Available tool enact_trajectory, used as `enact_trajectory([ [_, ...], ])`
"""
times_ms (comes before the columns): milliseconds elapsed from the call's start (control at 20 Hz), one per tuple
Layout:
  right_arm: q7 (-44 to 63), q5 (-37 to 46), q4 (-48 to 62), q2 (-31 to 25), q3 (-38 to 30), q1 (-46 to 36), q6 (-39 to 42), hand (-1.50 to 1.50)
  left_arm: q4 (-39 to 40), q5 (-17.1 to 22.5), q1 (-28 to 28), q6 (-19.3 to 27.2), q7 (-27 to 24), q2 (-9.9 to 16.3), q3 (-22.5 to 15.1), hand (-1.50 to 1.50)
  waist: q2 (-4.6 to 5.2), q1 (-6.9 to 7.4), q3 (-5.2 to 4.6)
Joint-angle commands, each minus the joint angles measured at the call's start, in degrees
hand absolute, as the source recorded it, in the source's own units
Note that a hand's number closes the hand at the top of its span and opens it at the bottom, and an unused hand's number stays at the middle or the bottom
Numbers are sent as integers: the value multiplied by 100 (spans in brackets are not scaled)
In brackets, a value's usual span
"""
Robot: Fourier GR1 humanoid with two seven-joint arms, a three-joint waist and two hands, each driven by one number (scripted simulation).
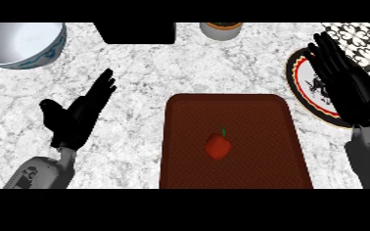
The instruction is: Pick the bell pepper from the tray and place it in the plate
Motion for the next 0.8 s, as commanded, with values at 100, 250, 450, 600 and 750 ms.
enact_trajectory([
  [100, 305, 865, -911, 903, 594, 281, -1476, 150, 447, -273, 256, 297, -81, 127, 391, 0, 53, -2, 92],
  [250, 209, 1558, -1010, 1648, 1178, 528, -2417, 150, 592, -729, 640, 1051, -74, -63, 268, 0, 43, 61, 89],
  [450, 480, 4096, -157, -1337, 1290, 701, -1702, 150, 533, -530, 573, 826, 113, 5, 245, 0, 50, -84, -64],
  [600, 290, 4271, -379, 730, 1473, 1412, -3763, 150, 686, -547, 850, 996, -110, -209, 256, 0, 47, -121, 102],
  [750, -835, 3293, -824, 1901, 1554, 1888, -4196, -150, 666, -517, 733, 1003, -19, -167, 342, 0, 36, -183, 144],
])
